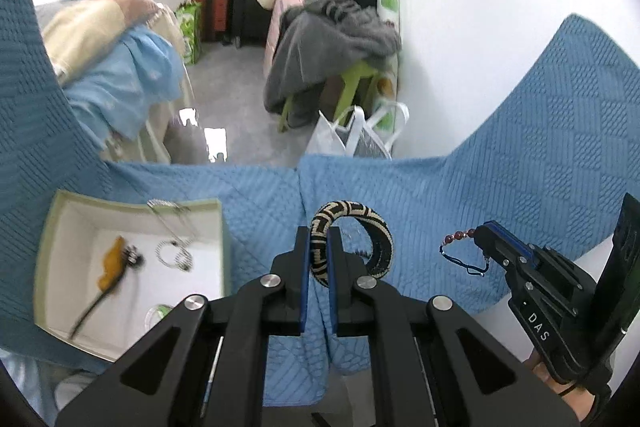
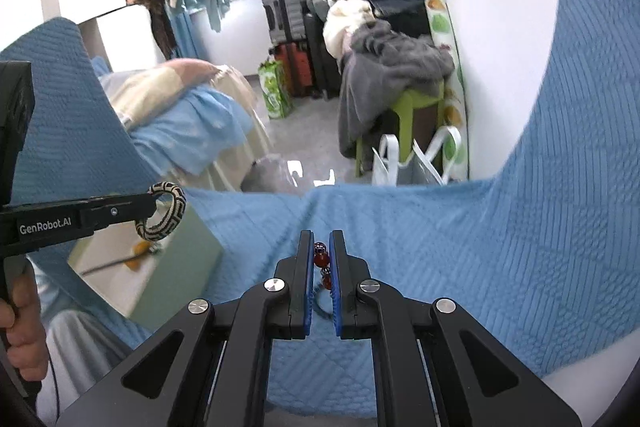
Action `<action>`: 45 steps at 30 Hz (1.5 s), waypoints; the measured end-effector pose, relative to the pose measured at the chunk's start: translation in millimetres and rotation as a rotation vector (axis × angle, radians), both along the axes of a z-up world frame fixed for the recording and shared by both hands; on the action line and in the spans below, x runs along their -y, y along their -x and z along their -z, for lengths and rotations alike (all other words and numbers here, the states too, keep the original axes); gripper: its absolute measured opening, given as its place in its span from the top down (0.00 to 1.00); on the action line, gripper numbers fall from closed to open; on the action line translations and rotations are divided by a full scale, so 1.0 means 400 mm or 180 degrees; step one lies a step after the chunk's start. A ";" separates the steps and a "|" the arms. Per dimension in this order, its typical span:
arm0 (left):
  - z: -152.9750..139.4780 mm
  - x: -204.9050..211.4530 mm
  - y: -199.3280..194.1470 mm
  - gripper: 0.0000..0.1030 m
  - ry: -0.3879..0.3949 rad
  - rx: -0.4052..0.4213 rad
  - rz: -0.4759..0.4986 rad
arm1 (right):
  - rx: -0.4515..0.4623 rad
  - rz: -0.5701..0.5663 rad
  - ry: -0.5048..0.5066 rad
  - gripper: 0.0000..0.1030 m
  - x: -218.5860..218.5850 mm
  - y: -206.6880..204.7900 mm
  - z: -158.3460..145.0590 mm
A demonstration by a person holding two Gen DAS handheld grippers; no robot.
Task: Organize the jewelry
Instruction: 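Carry both bracelets into the white box and open both tools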
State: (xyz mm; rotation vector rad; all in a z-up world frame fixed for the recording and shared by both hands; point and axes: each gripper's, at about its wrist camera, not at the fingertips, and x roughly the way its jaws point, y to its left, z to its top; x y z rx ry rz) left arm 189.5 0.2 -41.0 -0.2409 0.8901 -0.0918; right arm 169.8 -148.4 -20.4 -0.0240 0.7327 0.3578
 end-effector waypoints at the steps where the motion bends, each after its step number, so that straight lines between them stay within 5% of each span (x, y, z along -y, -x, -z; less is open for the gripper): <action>1: -0.013 -0.007 0.004 0.93 -0.0003 0.0028 -0.0008 | 0.0027 -0.0018 -0.0007 0.95 -0.013 -0.003 -0.018; 8: -0.073 -0.091 0.038 0.93 -0.0019 0.0137 -0.0083 | 0.0209 -0.0127 -0.0046 0.95 -0.111 0.004 -0.125; 16: -0.071 -0.181 0.076 0.93 -0.0050 0.0201 -0.0111 | 0.0221 -0.0313 -0.0111 0.95 -0.232 0.024 -0.149; 45: 0.210 -0.400 0.159 0.92 -0.0070 -0.0480 -0.0449 | -0.0586 -0.0924 0.0040 0.94 -0.515 0.077 0.133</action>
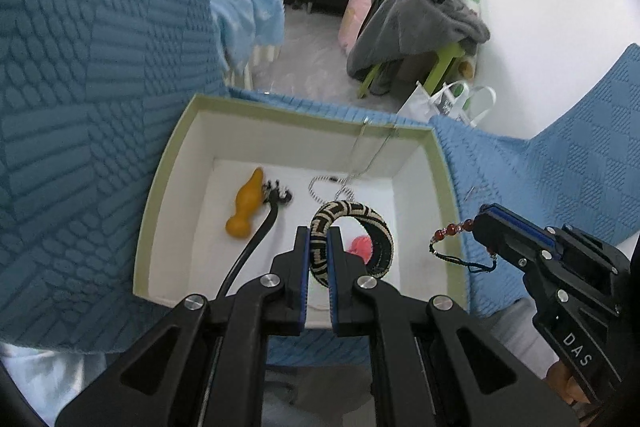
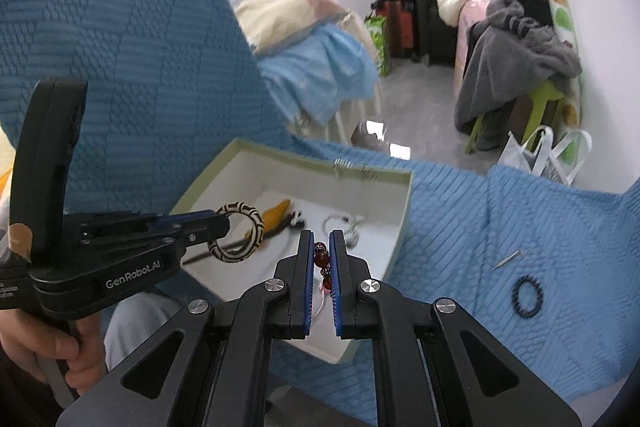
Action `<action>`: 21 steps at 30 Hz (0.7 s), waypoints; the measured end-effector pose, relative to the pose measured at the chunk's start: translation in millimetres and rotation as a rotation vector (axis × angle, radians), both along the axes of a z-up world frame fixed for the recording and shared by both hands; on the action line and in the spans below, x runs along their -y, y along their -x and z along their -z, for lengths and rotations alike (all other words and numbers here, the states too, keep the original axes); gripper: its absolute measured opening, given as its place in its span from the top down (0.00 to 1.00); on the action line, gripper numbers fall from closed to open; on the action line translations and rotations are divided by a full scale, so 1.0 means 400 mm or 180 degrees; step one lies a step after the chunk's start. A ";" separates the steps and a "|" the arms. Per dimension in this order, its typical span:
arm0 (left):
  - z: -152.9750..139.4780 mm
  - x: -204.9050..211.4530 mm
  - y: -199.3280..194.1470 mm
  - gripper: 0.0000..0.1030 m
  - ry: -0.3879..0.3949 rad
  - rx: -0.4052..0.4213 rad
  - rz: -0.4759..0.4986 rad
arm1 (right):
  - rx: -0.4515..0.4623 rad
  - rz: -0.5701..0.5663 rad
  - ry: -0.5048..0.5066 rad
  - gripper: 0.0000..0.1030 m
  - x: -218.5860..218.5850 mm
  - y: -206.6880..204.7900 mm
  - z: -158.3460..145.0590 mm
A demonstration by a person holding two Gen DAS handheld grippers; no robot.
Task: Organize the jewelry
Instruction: 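Carry both bracelets into the white box and open both tools, then withdraw both tools toward the black coiled bracelet and keychain screwdriver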
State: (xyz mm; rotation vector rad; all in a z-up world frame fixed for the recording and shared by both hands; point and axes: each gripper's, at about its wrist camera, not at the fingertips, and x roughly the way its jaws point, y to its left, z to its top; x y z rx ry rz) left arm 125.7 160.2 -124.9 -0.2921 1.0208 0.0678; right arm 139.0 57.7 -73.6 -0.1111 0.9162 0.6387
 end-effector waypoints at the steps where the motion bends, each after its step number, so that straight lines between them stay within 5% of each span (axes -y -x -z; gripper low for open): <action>1: 0.008 -0.002 0.001 0.93 -0.0002 -0.0028 -0.0005 | -0.0034 -0.0010 0.0016 0.94 -0.002 0.000 0.008; 10: 0.032 -0.010 0.008 0.90 -0.0023 -0.0156 -0.0039 | -0.0218 -0.0055 0.0067 0.94 -0.006 0.005 0.038; 14: 0.017 -0.007 0.013 0.49 -0.0002 -0.0122 -0.0077 | -0.0136 -0.0090 0.0018 0.72 0.001 0.012 0.013; 21: -0.026 0.024 0.004 0.47 0.0014 0.0070 -0.0019 | 0.0075 -0.0057 -0.0132 0.72 0.046 0.017 -0.045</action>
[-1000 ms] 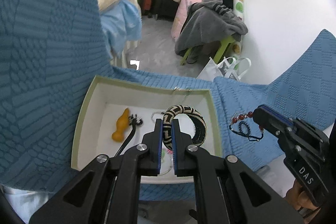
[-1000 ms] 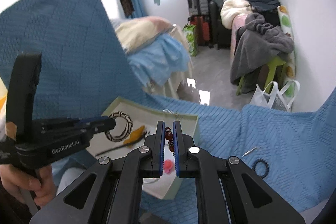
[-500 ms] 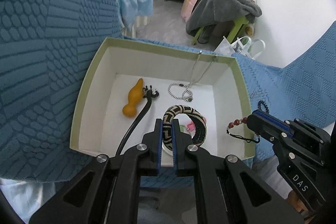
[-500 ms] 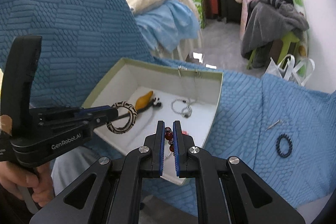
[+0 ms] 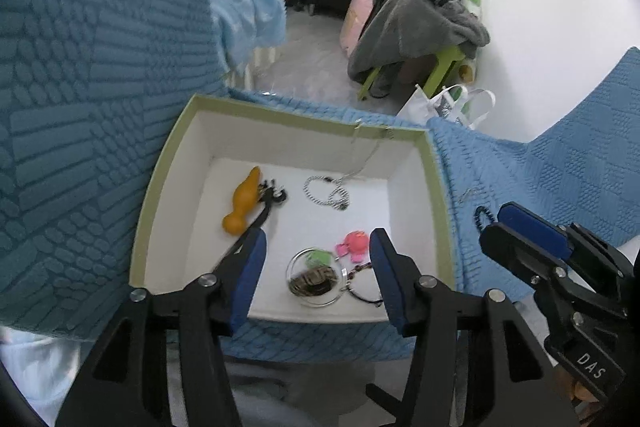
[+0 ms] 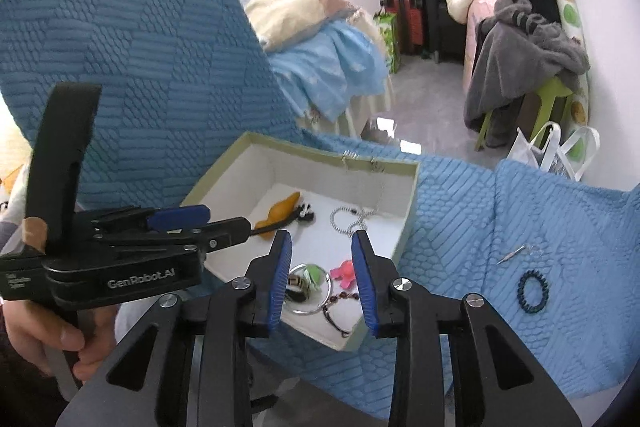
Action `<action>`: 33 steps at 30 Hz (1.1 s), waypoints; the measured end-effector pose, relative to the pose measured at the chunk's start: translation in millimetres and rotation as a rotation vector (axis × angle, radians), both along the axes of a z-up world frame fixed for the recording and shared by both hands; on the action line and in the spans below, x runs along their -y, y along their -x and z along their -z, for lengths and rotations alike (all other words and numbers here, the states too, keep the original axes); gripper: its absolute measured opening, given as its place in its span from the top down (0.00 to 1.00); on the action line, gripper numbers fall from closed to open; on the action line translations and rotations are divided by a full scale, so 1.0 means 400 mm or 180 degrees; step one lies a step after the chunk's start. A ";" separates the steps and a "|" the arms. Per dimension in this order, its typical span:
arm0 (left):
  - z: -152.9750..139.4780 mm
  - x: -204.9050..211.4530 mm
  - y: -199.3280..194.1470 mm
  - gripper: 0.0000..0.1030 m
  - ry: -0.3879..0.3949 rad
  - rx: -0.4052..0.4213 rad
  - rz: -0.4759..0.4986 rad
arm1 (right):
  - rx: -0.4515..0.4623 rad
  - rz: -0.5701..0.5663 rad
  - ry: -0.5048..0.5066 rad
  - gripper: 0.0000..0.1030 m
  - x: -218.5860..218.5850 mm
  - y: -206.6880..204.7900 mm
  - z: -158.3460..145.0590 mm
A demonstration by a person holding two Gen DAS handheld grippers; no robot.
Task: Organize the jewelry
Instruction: 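Withdraw both tools toward the black coiled bracelet and keychain screwdriver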
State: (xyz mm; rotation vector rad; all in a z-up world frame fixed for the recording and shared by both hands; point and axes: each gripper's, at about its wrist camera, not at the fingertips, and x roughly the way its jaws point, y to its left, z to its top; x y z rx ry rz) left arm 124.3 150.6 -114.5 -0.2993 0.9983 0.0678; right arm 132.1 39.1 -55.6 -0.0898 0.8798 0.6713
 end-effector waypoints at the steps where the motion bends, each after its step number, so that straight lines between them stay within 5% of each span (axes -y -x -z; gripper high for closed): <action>1: -0.006 0.010 -0.003 0.47 -0.0001 0.0034 0.0015 | 0.0055 0.0025 0.0002 0.72 0.016 0.000 -0.011; 8: -0.032 0.116 -0.042 0.47 0.0100 0.0239 0.0213 | 0.0283 0.0215 0.0066 0.72 0.119 -0.007 -0.042; 19: 0.013 0.304 -0.124 0.50 0.0302 0.0171 0.0629 | 0.0275 0.0656 0.0208 0.72 0.316 -0.048 0.013; 29: 0.121 0.413 -0.238 0.79 0.0431 -0.0159 0.0859 | 0.0024 0.0846 0.0346 0.81 0.435 -0.112 0.162; 33: 0.171 0.456 -0.276 0.81 0.0476 -0.0264 0.0969 | -0.0115 0.0850 0.0439 0.82 0.453 -0.144 0.233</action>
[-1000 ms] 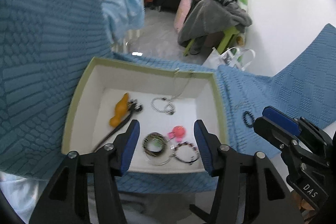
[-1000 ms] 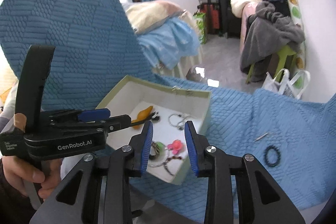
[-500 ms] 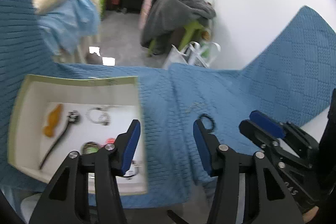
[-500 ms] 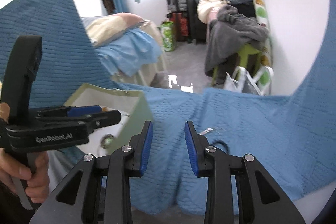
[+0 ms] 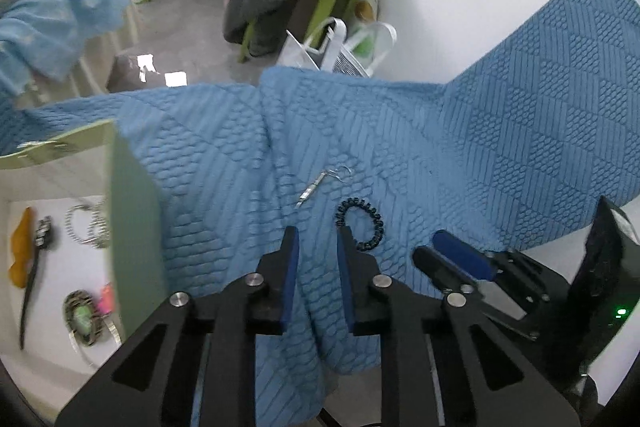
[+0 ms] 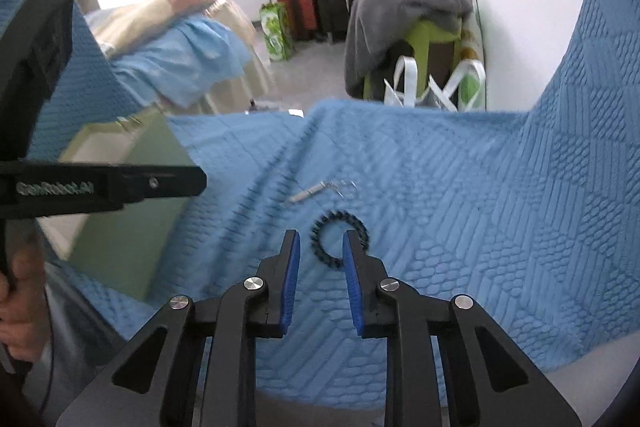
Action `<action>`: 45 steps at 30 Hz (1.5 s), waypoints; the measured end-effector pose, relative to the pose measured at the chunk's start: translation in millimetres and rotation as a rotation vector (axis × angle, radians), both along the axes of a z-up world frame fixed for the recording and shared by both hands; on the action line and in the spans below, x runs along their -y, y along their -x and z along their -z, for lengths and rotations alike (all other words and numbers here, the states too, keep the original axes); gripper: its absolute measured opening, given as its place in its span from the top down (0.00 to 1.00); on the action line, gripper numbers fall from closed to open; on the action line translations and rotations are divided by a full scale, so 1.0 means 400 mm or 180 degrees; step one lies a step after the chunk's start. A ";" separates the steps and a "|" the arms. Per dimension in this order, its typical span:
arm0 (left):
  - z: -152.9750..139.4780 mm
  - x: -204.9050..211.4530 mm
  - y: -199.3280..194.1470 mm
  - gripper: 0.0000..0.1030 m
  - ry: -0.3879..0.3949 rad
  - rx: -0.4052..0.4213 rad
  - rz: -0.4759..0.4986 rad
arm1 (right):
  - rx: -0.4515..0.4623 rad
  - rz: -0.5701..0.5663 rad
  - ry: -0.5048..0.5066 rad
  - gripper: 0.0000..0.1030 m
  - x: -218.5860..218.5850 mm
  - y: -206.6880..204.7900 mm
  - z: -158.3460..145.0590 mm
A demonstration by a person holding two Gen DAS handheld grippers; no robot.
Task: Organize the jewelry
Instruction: 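Withdraw both tools toward the black coiled bracelet and keychain screwdriver, then grasp the silver keychain screwdriver with the left tool while the right grasps the black coiled bracelet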
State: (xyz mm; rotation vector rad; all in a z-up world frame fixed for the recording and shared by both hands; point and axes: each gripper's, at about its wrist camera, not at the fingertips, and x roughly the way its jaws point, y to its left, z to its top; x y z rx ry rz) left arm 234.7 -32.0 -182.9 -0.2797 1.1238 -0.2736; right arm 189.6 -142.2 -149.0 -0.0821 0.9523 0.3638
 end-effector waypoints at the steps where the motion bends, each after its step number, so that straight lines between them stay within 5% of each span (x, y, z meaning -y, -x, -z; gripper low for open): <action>1: 0.011 0.010 -0.012 0.81 0.0005 -0.0021 0.0034 | -0.0032 -0.0003 0.0004 0.83 0.005 -0.009 0.016; 10: 0.087 0.044 -0.098 0.85 0.0032 -0.0102 0.0063 | -0.0106 -0.0079 0.0113 0.87 0.015 -0.067 0.114; 17: 0.135 0.076 -0.146 0.85 -0.0183 -0.0169 0.0194 | -0.0111 -0.0148 0.0264 0.91 0.006 -0.085 0.157; 32: 0.167 0.137 -0.172 0.85 -0.0798 0.0011 0.0414 | -0.0135 0.0017 0.0157 0.93 0.043 -0.083 0.136; 45: 0.166 0.182 -0.155 0.96 -0.0890 0.0106 0.0581 | -0.0171 0.0216 0.0192 0.93 0.066 -0.093 0.127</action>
